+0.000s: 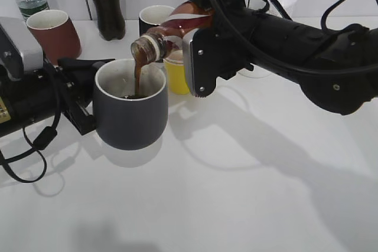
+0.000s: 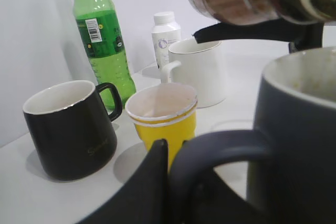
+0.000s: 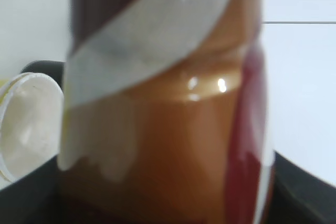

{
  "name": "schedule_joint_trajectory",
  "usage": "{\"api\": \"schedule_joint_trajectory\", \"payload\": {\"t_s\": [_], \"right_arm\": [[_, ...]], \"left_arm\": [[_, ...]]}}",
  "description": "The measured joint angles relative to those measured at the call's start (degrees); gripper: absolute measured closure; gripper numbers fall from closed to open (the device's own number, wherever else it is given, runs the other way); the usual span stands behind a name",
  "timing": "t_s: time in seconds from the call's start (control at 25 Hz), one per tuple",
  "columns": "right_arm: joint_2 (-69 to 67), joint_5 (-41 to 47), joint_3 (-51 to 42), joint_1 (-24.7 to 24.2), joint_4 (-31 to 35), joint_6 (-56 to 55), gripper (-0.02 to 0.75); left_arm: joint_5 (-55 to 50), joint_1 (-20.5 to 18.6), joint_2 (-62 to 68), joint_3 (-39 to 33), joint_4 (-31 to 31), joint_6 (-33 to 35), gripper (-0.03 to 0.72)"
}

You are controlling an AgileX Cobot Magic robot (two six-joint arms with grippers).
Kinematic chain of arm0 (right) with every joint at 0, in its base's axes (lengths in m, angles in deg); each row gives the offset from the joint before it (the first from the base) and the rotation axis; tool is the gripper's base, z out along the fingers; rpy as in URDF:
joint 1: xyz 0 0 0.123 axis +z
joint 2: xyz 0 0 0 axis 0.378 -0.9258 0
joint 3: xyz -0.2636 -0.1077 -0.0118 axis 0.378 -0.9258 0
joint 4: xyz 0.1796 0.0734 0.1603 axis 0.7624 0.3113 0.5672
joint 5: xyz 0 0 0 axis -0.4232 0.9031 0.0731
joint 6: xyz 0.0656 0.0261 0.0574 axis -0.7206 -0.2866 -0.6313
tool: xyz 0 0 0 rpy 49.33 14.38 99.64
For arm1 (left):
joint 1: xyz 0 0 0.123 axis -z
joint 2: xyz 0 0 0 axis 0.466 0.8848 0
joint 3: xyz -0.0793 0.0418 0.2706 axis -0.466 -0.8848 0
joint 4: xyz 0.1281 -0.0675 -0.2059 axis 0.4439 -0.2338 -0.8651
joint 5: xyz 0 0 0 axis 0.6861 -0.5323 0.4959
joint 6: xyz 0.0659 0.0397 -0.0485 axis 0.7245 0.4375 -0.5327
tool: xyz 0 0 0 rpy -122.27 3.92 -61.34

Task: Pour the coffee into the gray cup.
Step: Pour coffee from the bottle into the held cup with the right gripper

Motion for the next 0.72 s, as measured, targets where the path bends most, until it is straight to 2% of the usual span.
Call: {"api": "schedule_joint_trajectory", "payload": {"t_s": [0.72], "right_arm": [[0.0,0.0,0.0,0.0,-0.05,0.49,0.21]], "left_arm": [[-0.06,0.0,0.0,0.0,-0.17,0.0,0.645]]}}
